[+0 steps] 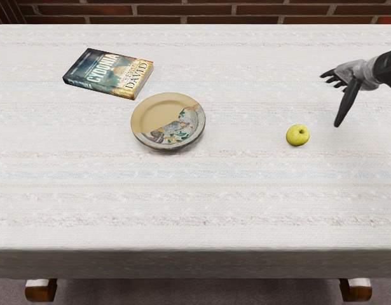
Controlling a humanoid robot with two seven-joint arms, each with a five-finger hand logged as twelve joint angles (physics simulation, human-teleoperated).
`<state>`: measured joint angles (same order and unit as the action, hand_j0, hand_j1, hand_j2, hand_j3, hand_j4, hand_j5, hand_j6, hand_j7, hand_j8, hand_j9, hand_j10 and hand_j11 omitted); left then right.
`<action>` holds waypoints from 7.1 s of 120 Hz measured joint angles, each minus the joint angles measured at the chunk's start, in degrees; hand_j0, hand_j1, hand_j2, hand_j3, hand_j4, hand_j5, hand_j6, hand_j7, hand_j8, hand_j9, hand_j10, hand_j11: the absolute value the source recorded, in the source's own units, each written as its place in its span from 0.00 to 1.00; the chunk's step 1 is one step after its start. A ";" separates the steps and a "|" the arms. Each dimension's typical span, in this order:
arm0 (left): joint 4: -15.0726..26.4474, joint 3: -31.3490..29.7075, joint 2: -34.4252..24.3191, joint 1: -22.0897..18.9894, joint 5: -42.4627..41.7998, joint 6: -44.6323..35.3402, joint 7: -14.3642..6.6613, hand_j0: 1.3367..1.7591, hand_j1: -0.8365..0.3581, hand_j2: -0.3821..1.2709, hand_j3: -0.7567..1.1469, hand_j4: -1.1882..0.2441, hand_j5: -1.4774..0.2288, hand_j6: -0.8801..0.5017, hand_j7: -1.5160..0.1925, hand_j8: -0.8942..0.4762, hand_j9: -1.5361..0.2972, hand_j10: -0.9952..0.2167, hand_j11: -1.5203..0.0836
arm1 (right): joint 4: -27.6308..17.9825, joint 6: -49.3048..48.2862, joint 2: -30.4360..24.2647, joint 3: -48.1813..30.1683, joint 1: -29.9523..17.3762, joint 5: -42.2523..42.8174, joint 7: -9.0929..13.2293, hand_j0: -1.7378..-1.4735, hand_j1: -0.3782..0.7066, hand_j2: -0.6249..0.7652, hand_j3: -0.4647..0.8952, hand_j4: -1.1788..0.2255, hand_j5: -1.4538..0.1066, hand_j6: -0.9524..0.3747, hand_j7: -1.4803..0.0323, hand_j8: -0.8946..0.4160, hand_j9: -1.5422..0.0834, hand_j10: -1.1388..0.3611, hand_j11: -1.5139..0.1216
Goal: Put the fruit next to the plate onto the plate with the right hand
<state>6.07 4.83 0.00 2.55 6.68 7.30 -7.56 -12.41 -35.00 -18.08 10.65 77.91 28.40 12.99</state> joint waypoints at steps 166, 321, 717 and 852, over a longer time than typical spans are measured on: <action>0.00 0.00 0.00 0.00 0.00 0.00 0.00 0.76 0.98 0.23 0.40 0.82 0.86 0.63 0.88 0.65 0.83 0.81 0.94 | -57.91 14.77 -17.36 -8.45 6.95 11.98 22.01 0.30 0.03 0.45 0.34 0.84 0.93 0.71 0.98 0.68 0.95 0.76 0.93; 0.01 0.01 0.00 0.00 0.00 0.00 0.00 0.76 0.98 0.23 0.40 0.82 0.86 0.63 0.88 0.65 0.83 0.81 0.94 | -53.02 36.29 -8.75 -6.84 -5.52 28.93 22.01 0.30 0.17 0.43 0.34 0.74 0.82 0.61 0.86 0.58 0.84 0.67 0.82; -0.01 0.00 0.00 0.00 0.00 0.00 0.00 0.76 0.98 0.23 0.40 0.82 0.86 0.63 0.88 0.65 0.83 0.81 0.94 | -55.34 47.07 10.94 -7.62 1.72 37.41 22.00 0.35 0.55 0.48 0.34 0.31 0.25 0.41 0.31 0.46 0.30 0.42 0.28; 0.00 0.00 0.00 0.00 0.00 0.00 0.00 0.76 0.98 0.23 0.40 0.82 0.86 0.63 0.88 0.65 0.83 0.81 0.94 | -56.50 51.36 14.69 -23.22 -6.46 21.47 22.01 0.31 0.06 0.45 0.34 0.80 0.88 0.69 0.93 0.66 0.90 0.73 0.88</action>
<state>6.07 4.84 0.00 2.55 6.68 7.30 -7.56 -68.91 16.36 -3.39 -12.57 71.45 49.87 35.00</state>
